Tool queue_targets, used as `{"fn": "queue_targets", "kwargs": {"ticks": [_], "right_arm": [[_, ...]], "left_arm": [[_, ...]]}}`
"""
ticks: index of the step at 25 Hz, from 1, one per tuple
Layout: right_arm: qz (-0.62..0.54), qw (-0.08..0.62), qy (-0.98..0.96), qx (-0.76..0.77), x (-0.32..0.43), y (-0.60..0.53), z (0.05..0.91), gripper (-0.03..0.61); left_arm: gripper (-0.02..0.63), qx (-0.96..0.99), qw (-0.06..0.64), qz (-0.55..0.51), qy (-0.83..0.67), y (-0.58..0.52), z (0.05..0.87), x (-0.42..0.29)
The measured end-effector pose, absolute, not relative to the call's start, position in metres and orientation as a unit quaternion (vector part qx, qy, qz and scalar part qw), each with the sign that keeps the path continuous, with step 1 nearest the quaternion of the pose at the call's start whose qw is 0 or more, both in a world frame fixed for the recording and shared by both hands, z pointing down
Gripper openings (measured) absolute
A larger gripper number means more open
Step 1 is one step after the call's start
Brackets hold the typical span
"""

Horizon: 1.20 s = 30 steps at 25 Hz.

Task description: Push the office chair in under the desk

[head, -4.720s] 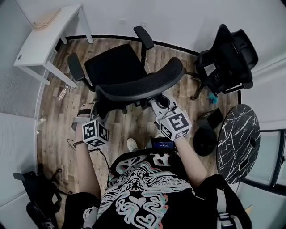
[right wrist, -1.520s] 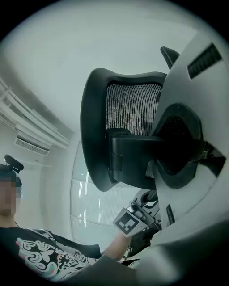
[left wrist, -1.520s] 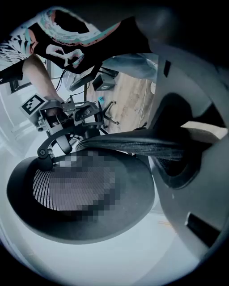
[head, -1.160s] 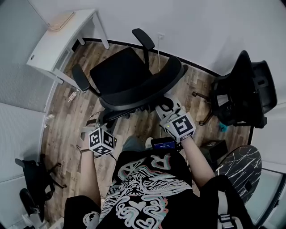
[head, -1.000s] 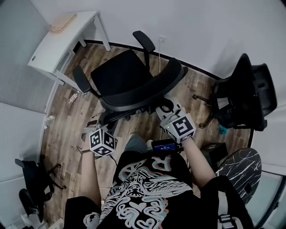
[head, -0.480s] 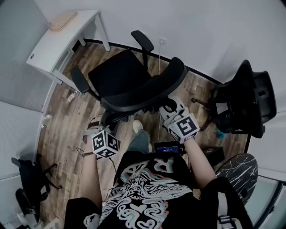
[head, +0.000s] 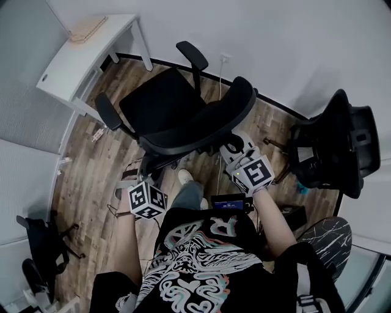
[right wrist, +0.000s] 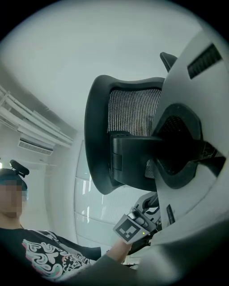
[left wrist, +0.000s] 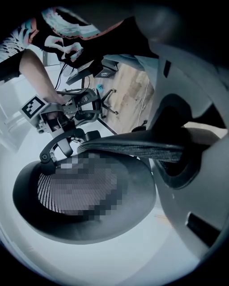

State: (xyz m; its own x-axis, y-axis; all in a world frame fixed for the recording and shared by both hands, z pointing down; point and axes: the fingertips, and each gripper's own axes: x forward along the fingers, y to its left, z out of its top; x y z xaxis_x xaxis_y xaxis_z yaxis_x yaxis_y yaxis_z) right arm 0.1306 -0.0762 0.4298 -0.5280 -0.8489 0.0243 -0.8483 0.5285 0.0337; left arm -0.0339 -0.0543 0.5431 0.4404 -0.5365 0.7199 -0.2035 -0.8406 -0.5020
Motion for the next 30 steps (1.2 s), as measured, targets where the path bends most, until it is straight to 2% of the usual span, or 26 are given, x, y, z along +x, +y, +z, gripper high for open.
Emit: {"fn": "queue_targets", "kwargs": {"ticks": [30], "right_arm": [[0.015,0.008,-0.9,0.436,0.159,-0.183,0.432,0.067]], "left_arm": [[0.123,-0.819,0.132,-0.488,0.272,-0.134,0.543,-0.004]]}}
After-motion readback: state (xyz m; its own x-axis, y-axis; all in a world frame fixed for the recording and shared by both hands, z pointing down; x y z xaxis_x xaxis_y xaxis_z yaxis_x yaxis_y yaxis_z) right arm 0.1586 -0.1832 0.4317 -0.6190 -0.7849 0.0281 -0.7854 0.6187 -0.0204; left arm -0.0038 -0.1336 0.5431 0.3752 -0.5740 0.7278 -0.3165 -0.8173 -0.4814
